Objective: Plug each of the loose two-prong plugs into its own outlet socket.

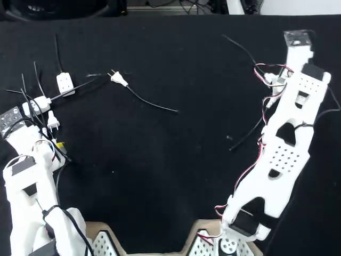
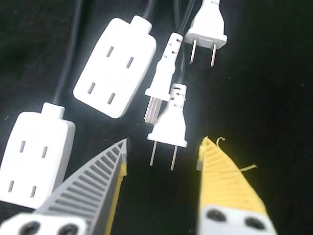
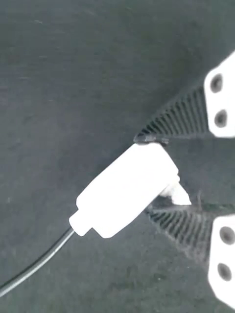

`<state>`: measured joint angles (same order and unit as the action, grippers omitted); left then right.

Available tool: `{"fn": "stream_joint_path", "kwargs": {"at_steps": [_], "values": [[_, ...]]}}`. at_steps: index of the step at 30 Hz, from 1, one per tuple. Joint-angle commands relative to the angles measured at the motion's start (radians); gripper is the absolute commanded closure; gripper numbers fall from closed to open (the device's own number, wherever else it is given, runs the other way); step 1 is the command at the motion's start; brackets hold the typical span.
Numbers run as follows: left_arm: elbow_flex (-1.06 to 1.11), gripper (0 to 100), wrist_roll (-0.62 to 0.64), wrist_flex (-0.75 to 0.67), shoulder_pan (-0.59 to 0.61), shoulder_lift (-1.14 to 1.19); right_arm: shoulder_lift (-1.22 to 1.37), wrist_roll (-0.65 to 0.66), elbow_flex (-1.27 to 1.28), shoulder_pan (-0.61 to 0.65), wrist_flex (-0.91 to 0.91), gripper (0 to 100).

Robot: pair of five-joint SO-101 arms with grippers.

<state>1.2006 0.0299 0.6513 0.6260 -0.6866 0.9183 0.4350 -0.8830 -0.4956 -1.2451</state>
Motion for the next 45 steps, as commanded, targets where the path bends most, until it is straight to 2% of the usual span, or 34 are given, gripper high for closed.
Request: {"fn": "stream_joint_path", "kwargs": {"at_steps": [1,4,9,13,16,20,26,36,39,45], "values": [[-0.016,76,0.006,-0.015,0.001,-0.018,0.042,-0.092,-0.277,-0.032,-0.132,76.9],[-0.016,76,0.006,-0.015,0.001,-0.018,0.096,-0.098,-0.467,-0.028,-0.23,67.1],[-0.016,76,0.006,-0.015,0.001,-0.018,0.156,-0.106,-0.779,0.017,-0.407,69.0],[-0.016,76,0.006,-0.015,0.001,-0.018,0.119,-0.106,-0.773,0.097,-0.514,72.1],[-0.016,76,0.006,-0.015,0.001,-0.018,0.093,-0.109,-0.771,0.127,-0.522,73.4],[-0.016,76,0.006,-0.015,0.001,-0.018,0.035,-0.184,-0.734,0.135,-0.526,73.7],[-0.016,76,0.009,-0.015,0.001,-0.018,-0.232,-0.213,-0.383,0.195,-0.525,73.4],[-0.016,76,0.011,-0.015,0.001,-0.018,-0.805,-0.204,0.202,0.485,-0.493,73.4],[-0.016,76,0.008,-0.015,0.001,-0.018,-0.924,-0.204,0.369,0.56,-0.453,73.4],[-0.051,76,0.0,-0.006,0.015,-0.02,-1.066,-0.219,0.774,0.752,-0.264,73.4]]}}
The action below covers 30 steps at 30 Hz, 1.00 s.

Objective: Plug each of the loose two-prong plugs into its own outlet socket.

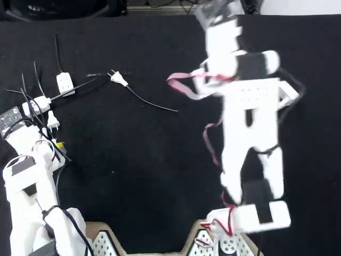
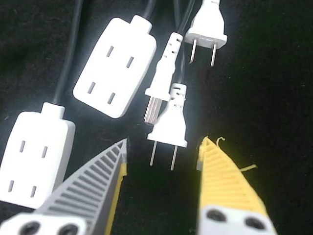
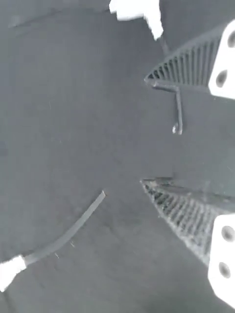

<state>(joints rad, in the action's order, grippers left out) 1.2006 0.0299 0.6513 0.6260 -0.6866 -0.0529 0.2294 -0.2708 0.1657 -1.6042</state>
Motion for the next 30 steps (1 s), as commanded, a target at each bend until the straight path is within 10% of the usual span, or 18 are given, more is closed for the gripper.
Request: {"fn": "stream_joint_path", "kwargs": {"at_steps": [1,17,30], "values": [[-0.07,76,-0.023,-0.005,0.025,-0.02,-0.117,-0.029,0.228,0.115,0.126,73.4],[-0.42,76,-0.684,0.311,0.338,0.115,-0.369,-0.064,1.038,0.344,0.712,73.6],[-0.461,76,-0.721,0.173,0.338,0.466,-0.369,-0.064,1.141,0.345,0.801,73.6]]}}
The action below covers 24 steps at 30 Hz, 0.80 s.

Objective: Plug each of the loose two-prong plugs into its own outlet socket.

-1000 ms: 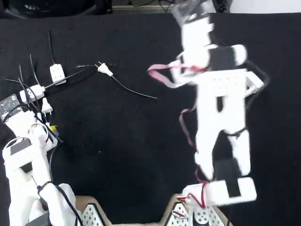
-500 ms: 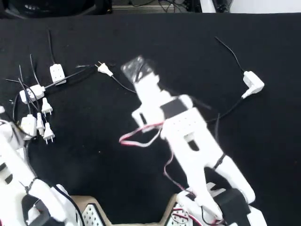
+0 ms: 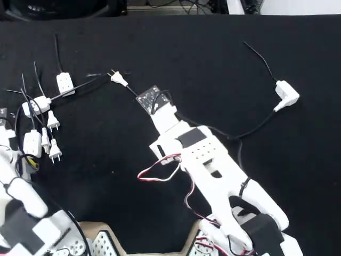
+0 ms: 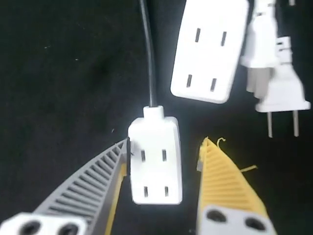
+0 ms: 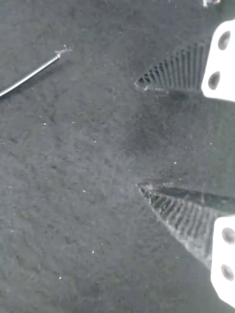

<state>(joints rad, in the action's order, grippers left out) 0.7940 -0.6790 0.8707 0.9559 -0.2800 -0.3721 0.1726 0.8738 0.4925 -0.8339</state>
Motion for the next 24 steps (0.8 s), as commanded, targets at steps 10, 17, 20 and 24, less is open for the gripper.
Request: {"fn": "stream_joint_path", "kwargs": {"at_steps": [10,17,20,24], "values": [[-0.047,81,0.015,-0.06,0.013,0.155,-0.05,-0.006,-0.004,0.015,0.034,73.7],[-0.142,97,0.124,0.19,0.044,-0.061,-0.05,-0.008,-0.002,0.012,0.034,73.7],[-0.196,97,0.18,0.252,0.059,-0.206,-0.051,-0.008,-0.002,0.012,0.034,73.7],[-0.202,97,0.336,0.305,-0.01,-0.399,-0.056,-0.008,-0.005,-0.018,0.034,73.7]]}}
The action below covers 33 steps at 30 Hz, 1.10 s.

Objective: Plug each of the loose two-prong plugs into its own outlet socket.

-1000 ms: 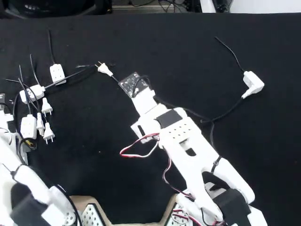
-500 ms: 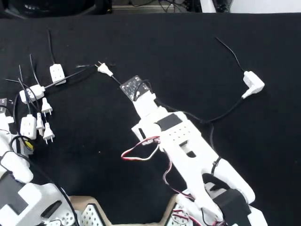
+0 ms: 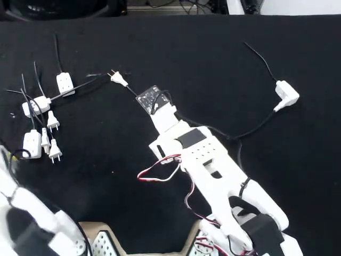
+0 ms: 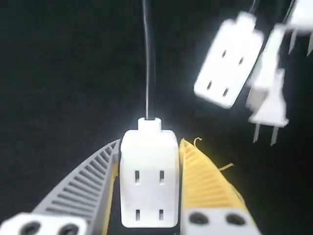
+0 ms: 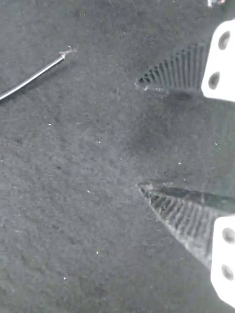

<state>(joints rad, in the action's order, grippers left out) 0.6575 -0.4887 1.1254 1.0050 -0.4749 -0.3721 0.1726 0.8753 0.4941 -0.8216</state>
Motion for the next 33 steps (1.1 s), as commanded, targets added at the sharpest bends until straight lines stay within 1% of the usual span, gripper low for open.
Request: {"fn": "stream_joint_path", "kwargs": {"at_steps": [1,2,5,8,11,13,16,18,19,21,23,24,25,27,30,33], "values": [[-0.056,97,0.19,0.064,-0.099,-0.244,-0.056,-0.008,-0.01,-0.043,0.021,73.7],[-0.045,97,0.233,0.075,-0.151,-0.282,-0.058,-0.009,-0.013,-0.077,0.021,73.7],[-0.01,97,0.325,0.086,-0.38,-0.347,-0.058,-0.081,-0.036,-0.195,0.021,73.7],[0.018,97,0.374,0.086,-0.639,-0.345,-0.054,-0.15,-0.053,-0.315,0.023,73.7],[0.045,97,0.41,0.066,-0.866,-0.302,-0.054,-0.193,-0.05,-0.404,0.057,73.7],[0.058,97,0.428,0.025,-0.989,-0.259,-0.048,-0.209,-0.047,-0.437,0.086,73.7],[0.088,97,0.434,-0.08,-1.109,-0.184,-0.048,-0.212,-0.047,-0.451,0.097,73.7],[0.12,96,0.436,-0.163,-1.152,-0.127,-0.048,-0.212,-0.045,-0.448,0.092,73.7],[0.139,94,0.448,-0.203,-1.165,-0.1,-0.048,-0.212,-0.045,-0.448,0.092,73.7],[0.154,86,0.482,-0.261,-1.176,-0.044,-0.048,-0.212,-0.036,-0.448,0.098,73.7],[0.151,76,0.529,-0.281,-1.173,-0.006,-0.048,-0.21,-0.033,-0.448,0.098,73.7],[0.139,73,0.546,-0.276,-1.17,0.008,-0.048,-0.21,-0.031,-0.448,0.098,73.7],[0.122,72,0.554,-0.27,-1.162,0.012,-0.048,-0.21,-0.031,-0.446,0.098,73.7],[0.065,74,0.542,-0.213,-1.121,0.005,-0.048,-0.21,-0.03,-0.446,0.098,73.7],[-0.021,75,0.476,-0.109,-1.04,-0.002,-0.048,-0.21,-0.03,-0.446,0.098,73.7],[-0.048,75,0.385,-0.054,-0.957,0.005,-0.048,-0.21,-0.03,-0.446,0.098,73.7]]}}
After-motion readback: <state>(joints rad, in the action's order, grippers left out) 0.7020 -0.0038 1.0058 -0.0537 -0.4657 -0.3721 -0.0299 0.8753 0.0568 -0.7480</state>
